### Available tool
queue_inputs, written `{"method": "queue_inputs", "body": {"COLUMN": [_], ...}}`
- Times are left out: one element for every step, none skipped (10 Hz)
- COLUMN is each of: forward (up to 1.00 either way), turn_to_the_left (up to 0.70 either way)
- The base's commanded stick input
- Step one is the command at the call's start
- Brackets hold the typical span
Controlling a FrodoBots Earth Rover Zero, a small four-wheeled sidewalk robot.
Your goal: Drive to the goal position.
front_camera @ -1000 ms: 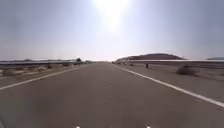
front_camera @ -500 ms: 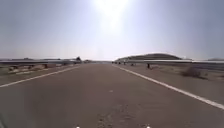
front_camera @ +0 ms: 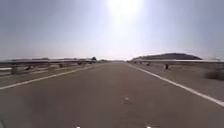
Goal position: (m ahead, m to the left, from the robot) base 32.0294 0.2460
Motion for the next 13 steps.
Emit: {"method": "queue_inputs", "body": {"forward": [0.7,0.7,0.7,0.7,0.7,0.7,0.7,0.7,0.7,0.7,0.7,0.7,0.7], "turn_to_the_left": [0.0,0.0,0.0,0.0,0.0,0.0,0.0,0.0,0.0,0.0,0.0,0.0,0.0]}}
